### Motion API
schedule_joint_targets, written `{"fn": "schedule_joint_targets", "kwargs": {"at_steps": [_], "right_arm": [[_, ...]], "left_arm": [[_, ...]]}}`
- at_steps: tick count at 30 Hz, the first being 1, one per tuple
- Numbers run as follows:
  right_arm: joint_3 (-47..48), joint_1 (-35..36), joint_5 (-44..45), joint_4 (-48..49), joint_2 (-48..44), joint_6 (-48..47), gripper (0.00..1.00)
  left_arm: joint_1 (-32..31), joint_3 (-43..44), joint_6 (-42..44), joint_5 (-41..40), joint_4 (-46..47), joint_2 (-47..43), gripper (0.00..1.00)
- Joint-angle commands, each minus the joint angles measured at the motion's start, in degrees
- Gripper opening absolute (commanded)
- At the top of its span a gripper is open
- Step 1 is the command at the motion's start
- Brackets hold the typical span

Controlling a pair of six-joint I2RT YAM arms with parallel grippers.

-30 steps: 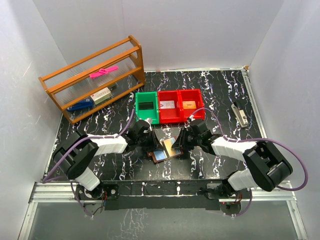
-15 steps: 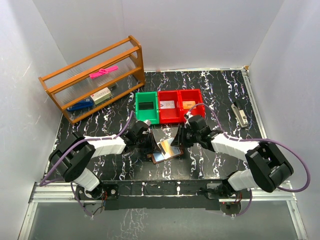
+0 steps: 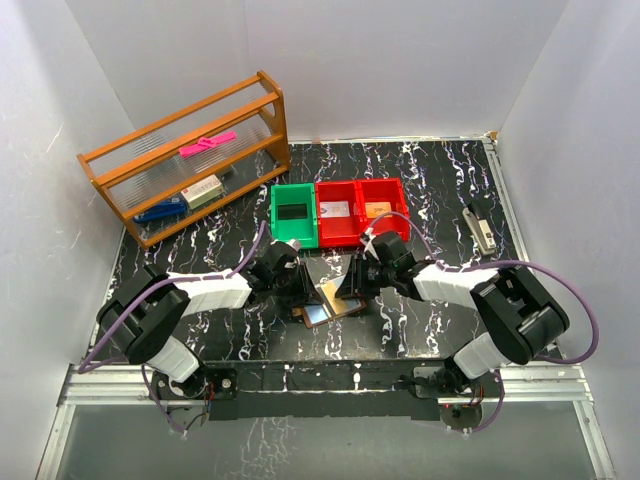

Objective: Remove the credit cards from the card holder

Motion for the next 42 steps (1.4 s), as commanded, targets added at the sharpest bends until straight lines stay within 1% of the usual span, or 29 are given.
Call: {"fn": "schedule_joint_targets", "kwargs": {"at_steps": [1,3,5,11,17,19,22,25,29,32,38,42], "right_arm": [[-3.5,0.4,4.2,-0.4,0.7,0.2,0.26],[-4.5,0.4,4.6,0.3,0.1,1.2,0.26],[-5.2,0.4,5.1,0.7,-0.4,1.9,0.26],[-7.0,0.3,4.2,2.9,-0.2,3.2,0.26],[-8.5,0.4,3.2,4.8,-0.6,4.3,0.26],[-8.5,0.4,3.2,4.9,-0.7,4.4,0.26],[-8.4,0.4,3.0,4.9,-0.8,4.5,0.26],[-8.1,0.4,3.0,4.8,-1.2,4.5,0.26],[-7.3,0.4,3.0,4.2,-1.6,4.3,0.26],[-6.5,0.4,3.1,3.4,-2.3,3.9,0.26],[-2.6,0.2,8.9,-2.2,-8.9,1.7,0.36],[-0.9,-0.6,14.2,-4.5,-14.8,0.9,0.47]], "left_arm": [[-0.3,0.0,-1.2,-0.8,0.7,-2.0,0.23],[-0.3,-0.7,-2.4,-0.4,2.8,-2.0,0.3],[-0.3,-1.4,-4.0,-0.1,4.7,-1.6,0.34],[-0.3,-3.7,-8.9,0.6,11.4,-0.5,0.35],[-0.3,-4.0,-10.8,-0.3,13.2,-0.5,0.34],[-0.3,-3.7,-10.8,0.0,13.9,-0.3,0.32],[-0.3,-3.1,-9.9,1.1,14.0,0.4,0.26],[-0.3,-2.8,-8.4,1.6,12.5,0.6,0.18],[-0.3,-2.8,-6.3,1.1,9.9,-0.6,0.1],[-0.3,-2.0,-4.3,0.8,7.2,-1.3,0.0],[-0.3,-2.3,-1.4,-1.6,2.7,-4.5,0.0],[-0.3,-2.3,0.8,-3.2,0.3,-7.4,0.0]]}}
